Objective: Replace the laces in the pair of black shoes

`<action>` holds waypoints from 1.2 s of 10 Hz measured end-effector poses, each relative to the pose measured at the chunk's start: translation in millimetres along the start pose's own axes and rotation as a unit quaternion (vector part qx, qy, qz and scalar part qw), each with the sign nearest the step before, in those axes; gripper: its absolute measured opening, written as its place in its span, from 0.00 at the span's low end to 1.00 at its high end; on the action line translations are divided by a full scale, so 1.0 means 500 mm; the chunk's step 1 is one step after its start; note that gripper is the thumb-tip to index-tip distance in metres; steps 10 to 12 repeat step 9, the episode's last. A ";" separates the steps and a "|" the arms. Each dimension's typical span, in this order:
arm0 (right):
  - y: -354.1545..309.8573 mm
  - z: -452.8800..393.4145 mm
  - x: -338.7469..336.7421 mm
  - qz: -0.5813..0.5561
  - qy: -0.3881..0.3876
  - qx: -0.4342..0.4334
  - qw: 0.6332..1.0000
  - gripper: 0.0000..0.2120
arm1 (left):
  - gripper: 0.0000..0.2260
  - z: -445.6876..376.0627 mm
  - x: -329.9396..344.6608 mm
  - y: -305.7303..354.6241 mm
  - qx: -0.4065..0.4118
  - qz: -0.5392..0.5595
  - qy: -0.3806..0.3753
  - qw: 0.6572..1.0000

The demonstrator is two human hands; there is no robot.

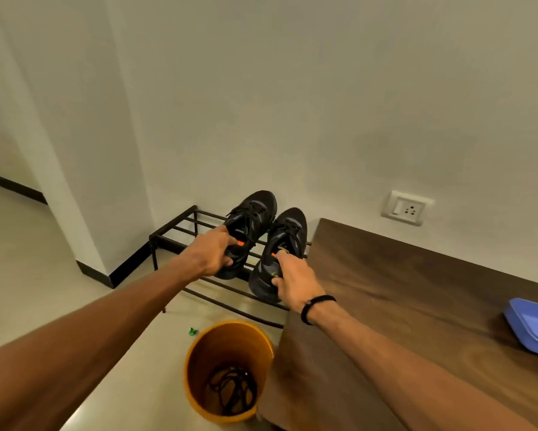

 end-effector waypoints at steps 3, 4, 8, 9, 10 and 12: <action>0.096 -0.181 0.139 0.064 -0.015 0.062 0.996 0.16 | 0.24 -0.191 0.103 -0.096 -0.004 0.017 -0.033 0.999; 0.147 -0.196 0.164 0.090 -0.021 0.080 0.992 0.15 | 0.24 -0.225 0.153 -0.091 0.009 -0.002 -0.041 0.999; 0.148 -0.201 0.175 0.105 -0.061 0.085 0.989 0.22 | 0.25 -0.235 0.204 -0.055 -0.047 -0.034 0.034 0.998; 0.131 -0.185 0.156 0.074 -0.045 0.067 0.994 0.23 | 0.26 -0.205 0.183 -0.004 -0.027 -0.049 0.056 0.997; 0.131 -0.185 0.156 0.074 -0.045 0.067 0.994 0.23 | 0.26 -0.205 0.183 -0.004 -0.027 -0.049 0.056 0.997; 0.131 -0.185 0.156 0.074 -0.045 0.067 0.994 0.23 | 0.26 -0.205 0.183 -0.004 -0.027 -0.049 0.056 0.997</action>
Point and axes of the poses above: each hand's wrist, its own z-axis away from the middle knuckle, its own x-axis out of the palm, y = z × x, the point moved 8 cm from there along -z, towards the middle knuckle, and after that the axes turned 5 degrees about -y, right-handed, at the moved point
